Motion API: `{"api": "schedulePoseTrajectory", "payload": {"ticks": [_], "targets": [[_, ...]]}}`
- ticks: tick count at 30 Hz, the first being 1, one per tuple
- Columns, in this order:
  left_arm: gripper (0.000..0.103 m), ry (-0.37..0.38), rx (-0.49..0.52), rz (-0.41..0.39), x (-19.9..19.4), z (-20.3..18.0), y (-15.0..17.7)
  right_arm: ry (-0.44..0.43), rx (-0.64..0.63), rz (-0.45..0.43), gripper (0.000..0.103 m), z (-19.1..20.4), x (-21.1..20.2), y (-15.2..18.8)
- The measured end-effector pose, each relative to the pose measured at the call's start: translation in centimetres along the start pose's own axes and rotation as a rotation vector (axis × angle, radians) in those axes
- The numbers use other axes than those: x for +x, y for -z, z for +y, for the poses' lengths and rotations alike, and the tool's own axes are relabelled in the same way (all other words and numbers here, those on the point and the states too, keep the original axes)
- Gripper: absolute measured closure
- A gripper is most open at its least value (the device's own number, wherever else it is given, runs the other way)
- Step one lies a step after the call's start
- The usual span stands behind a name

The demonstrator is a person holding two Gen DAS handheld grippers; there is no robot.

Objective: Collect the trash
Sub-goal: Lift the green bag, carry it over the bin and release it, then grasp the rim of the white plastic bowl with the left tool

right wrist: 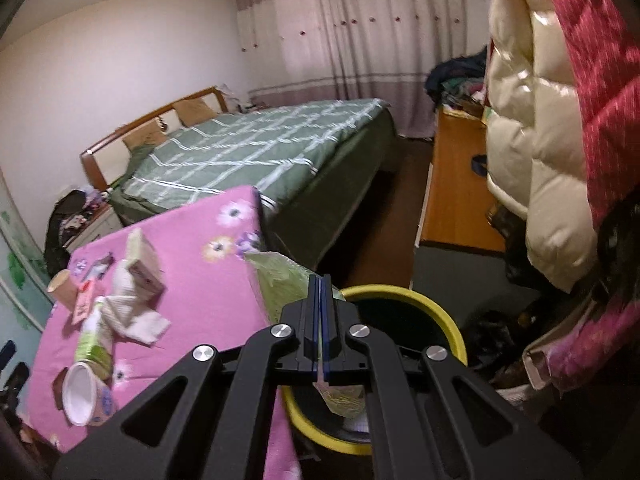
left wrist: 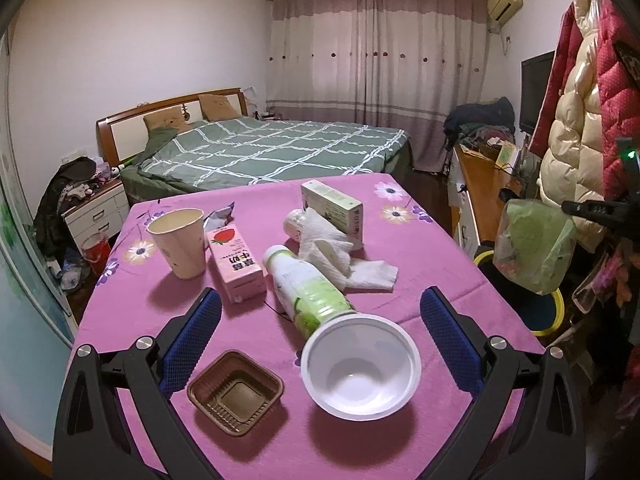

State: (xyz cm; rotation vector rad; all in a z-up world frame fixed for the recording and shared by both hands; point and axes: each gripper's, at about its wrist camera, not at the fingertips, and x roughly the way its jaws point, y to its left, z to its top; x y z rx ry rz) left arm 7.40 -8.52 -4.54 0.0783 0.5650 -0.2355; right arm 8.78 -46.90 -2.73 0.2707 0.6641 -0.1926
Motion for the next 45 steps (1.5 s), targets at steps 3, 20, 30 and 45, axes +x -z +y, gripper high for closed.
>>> {"api": "schedulePoseTrajectory", "payload": {"ticks": [3, 20, 30, 45], "targets": [[0.005, 0.011, 0.002, 0.01, 0.2, -0.4, 0.2, 0.013, 0.008, 0.018, 0.101, -0.6, 0.9, 0.5], [0.005, 0.047, 0.009, 0.071, 1.1, -1.3, 1.9, -0.005, 0.01, 0.031, 0.077, -0.8, 1.0, 1.9], [0.005, 0.101, -0.011, 0.194, 4.4, -1.7, 5.7, -0.024, 0.005, 0.063, 0.076, -0.3, 1.9, 2.8], [0.016, 0.083, 0.002, 0.217, 8.8, -1.9, 6.3, -0.04, 0.006, 0.092, 0.076, -0.1, 3.2, 3.4]]}}
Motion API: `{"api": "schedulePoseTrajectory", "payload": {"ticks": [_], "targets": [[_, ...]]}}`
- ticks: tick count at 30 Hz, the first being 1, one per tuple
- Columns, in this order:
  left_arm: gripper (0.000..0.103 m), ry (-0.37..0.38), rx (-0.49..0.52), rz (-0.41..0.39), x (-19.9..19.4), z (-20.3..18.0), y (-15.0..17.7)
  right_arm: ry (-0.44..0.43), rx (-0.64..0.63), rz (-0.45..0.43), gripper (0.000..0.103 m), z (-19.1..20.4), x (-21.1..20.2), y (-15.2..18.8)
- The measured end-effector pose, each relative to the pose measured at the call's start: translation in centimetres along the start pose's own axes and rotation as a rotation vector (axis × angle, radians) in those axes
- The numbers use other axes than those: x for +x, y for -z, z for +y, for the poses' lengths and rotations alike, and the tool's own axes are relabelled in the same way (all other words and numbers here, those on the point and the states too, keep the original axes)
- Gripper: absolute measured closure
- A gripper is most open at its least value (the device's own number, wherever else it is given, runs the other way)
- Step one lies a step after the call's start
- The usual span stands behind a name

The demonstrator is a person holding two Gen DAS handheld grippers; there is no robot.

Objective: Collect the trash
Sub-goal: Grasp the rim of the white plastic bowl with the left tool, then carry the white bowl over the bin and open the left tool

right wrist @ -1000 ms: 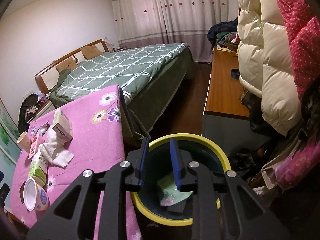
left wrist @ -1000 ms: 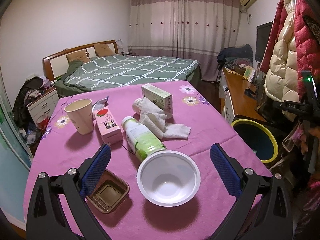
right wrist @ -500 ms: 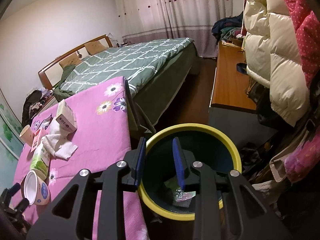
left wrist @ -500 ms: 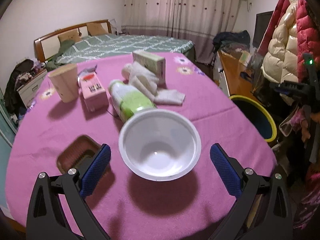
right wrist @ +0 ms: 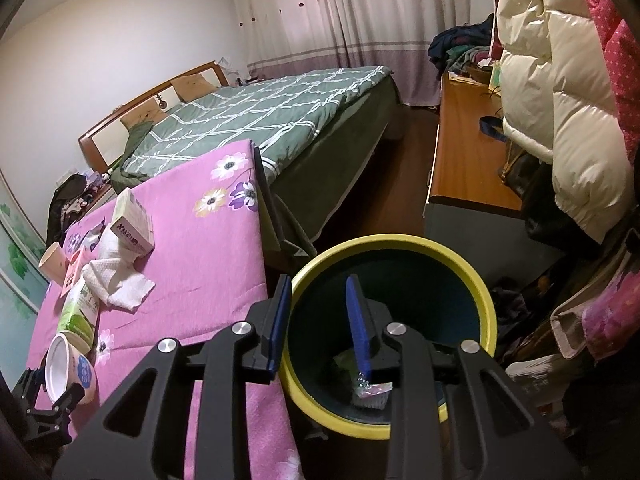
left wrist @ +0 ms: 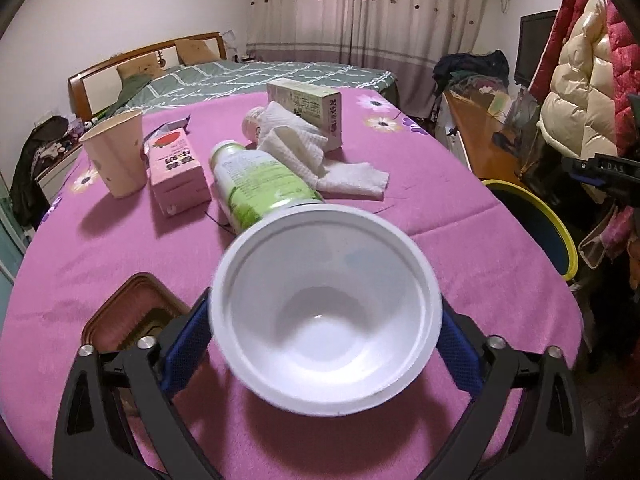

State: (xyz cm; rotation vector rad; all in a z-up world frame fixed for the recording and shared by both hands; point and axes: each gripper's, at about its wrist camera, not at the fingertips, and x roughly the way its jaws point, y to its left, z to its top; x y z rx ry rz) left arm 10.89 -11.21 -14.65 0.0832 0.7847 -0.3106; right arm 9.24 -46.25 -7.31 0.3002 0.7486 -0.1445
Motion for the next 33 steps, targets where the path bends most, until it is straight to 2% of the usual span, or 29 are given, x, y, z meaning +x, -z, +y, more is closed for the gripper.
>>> {"api": "schedulePoseTrajectory", "payload": {"ticks": [6, 15, 21, 29, 31, 33], "targets": [[0.017, 0.003, 0.04, 0.008, -0.6, -0.9, 0.2, -0.001, 0.003, 0.0, 0.076, 0.0, 0.1, 0.0], [0.017, 0.1, 0.116, -0.001, -2.6, -4.5, -0.4, 0.001, 0.015, -0.017, 0.076, -0.6, -0.1, 0.5], [0.016, 0.203, 0.171, -0.007, -1.6, -8.7, -3.1, 0.054, 0.018, -0.042, 0.076, -2.3, -1.4, 1.1], [0.016, 0.32, 0.269, 0.014, 1.9, -16.2, -7.1, 0.159, 0.042, -0.084, 0.075, -6.0, -3.6, 1.7], [0.016, 0.348, 0.287, 0.021, 2.9, -18.2, -8.0, 0.175, 0.046, -0.087, 0.074, -6.8, -4.1, 1.9], [0.016, 0.369, 0.305, 0.03, 3.8, -20.1, -8.7, 0.187, 0.052, -0.088, 0.069, -7.6, -4.5, 2.1]]}}
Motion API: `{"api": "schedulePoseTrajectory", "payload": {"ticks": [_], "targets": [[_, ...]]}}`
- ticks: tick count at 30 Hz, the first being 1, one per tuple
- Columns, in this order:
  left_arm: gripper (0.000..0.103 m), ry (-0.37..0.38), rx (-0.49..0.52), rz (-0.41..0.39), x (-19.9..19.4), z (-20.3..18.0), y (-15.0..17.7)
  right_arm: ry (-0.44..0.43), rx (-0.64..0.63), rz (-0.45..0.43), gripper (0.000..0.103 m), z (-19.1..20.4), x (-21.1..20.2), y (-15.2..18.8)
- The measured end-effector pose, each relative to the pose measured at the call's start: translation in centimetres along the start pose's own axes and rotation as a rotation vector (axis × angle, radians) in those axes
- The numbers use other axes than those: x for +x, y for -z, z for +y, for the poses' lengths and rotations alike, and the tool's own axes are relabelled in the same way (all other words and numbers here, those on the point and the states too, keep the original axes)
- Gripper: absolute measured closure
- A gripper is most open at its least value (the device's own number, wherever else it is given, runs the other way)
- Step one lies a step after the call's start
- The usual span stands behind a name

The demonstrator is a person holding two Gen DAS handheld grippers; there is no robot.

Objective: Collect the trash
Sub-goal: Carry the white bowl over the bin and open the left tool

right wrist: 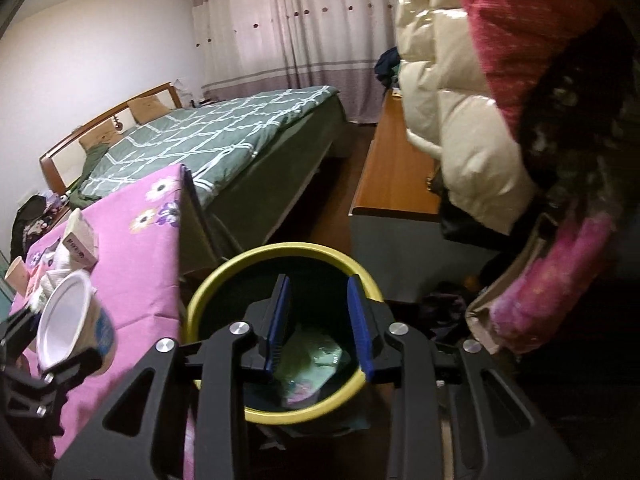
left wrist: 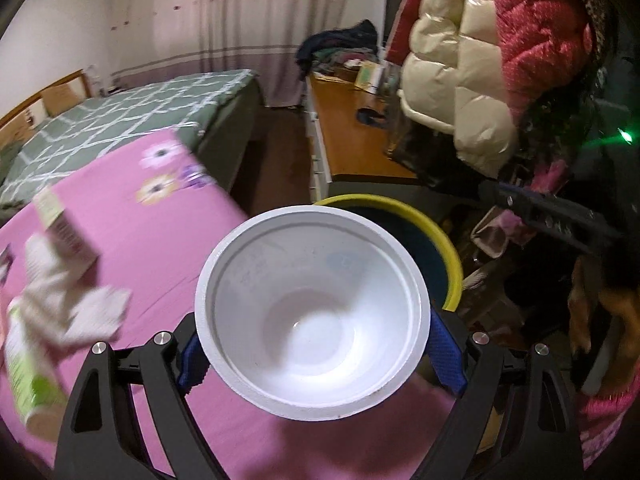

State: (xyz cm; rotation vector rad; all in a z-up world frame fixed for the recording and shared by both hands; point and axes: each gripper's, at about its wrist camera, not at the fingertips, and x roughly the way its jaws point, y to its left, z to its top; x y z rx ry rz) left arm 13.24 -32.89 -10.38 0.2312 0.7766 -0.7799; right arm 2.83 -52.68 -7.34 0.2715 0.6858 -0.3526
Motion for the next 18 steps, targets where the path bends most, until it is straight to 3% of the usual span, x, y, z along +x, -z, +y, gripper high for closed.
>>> {"api": "schedulePoseTrajectory", "payload": {"ticks": [7, 11, 13, 18], "targets": [[0.016, 0.049, 0.013, 0.048, 5.3, -2.6, -3.0, 0.05, 0.036, 0.023, 0.068, -2.6, -0.1, 1.2], [0.014, 0.041, 0.028, 0.063, 8.0, -3.5, -4.1, 0.061, 0.051, 0.034, 0.063, -3.4, 0.0, 1.7], [0.008, 0.044, 0.025, 0.068, 8.8, -3.5, -4.4, 0.058, 0.056, 0.04, 0.063, -3.4, 0.0, 1.9], [0.008, 0.043, -0.011, 0.053, 8.0, -2.7, -4.8, 0.049, 0.046, 0.041, 0.062, -2.8, -0.2, 1.9]]}}
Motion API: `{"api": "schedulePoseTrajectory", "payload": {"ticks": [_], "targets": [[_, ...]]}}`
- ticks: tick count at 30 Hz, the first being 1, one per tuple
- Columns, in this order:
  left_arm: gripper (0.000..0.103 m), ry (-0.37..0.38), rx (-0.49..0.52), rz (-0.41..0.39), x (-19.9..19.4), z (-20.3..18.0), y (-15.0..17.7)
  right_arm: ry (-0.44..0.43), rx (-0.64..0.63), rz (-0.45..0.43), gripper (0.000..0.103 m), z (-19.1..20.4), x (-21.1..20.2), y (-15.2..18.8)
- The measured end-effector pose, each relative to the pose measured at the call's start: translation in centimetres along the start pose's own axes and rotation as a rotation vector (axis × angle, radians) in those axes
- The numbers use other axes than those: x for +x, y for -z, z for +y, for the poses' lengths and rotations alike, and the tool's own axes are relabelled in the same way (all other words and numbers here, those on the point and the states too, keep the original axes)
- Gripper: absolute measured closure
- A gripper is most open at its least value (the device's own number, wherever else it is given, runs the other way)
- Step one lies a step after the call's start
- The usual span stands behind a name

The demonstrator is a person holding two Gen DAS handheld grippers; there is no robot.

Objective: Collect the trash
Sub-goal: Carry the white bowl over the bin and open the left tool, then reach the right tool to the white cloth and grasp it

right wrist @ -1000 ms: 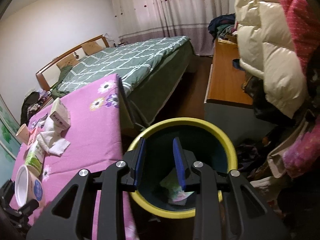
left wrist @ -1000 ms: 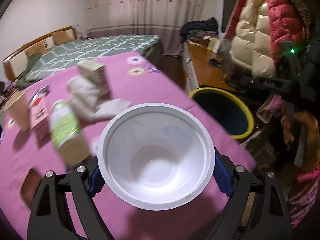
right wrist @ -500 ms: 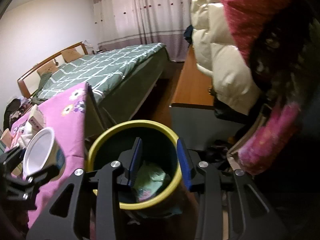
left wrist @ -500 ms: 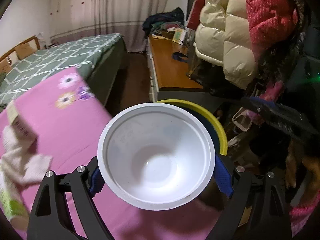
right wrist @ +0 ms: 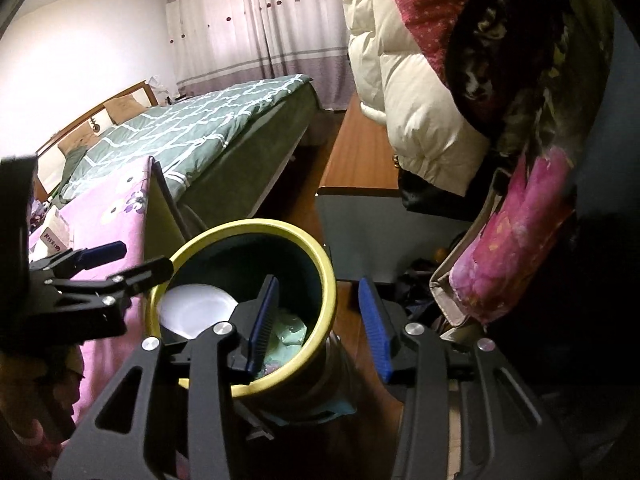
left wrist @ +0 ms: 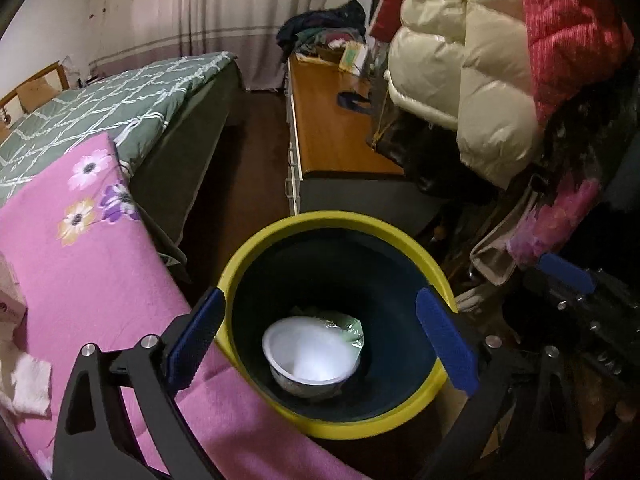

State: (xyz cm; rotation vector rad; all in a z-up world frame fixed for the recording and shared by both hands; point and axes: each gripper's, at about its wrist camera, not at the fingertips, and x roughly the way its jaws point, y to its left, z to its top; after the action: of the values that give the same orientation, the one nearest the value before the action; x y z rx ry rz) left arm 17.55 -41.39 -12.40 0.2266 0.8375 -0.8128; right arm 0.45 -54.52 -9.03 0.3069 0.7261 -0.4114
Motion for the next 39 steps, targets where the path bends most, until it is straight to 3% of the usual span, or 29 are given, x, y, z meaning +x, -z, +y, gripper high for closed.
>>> {"api": "schedulePoseTrajectory", "payload": {"ticks": [8, 19, 23, 31, 39], "targets": [[0.005, -0.035, -0.075, -0.147, -9.3, 2.8, 2.2, -0.041, -0.036, 0.008, 0.062, 2.3, 0.1, 0.2], [0.005, -0.287, -0.219, -0.33, -22.5, 10.2, 8.0, -0.13, -0.152, 0.035, 0.061, 9.2, 0.6, 0.5], [0.005, -0.384, -0.278, -0.364, -25.9, 13.2, 10.7, -0.174, -0.202, 0.041, 0.061, 12.8, 0.7, 0.3], [0.005, -0.525, -0.423, -0.387, -30.9, 19.0, 16.5, -0.343, -0.359, 0.07, 0.061, 23.1, 0.9, 0.3], [0.005, -0.572, -0.51, -0.384, -32.4, 22.0, 20.5, -0.508, -0.457, 0.126, 0.061, 33.7, 2.5, 0.1]]}}
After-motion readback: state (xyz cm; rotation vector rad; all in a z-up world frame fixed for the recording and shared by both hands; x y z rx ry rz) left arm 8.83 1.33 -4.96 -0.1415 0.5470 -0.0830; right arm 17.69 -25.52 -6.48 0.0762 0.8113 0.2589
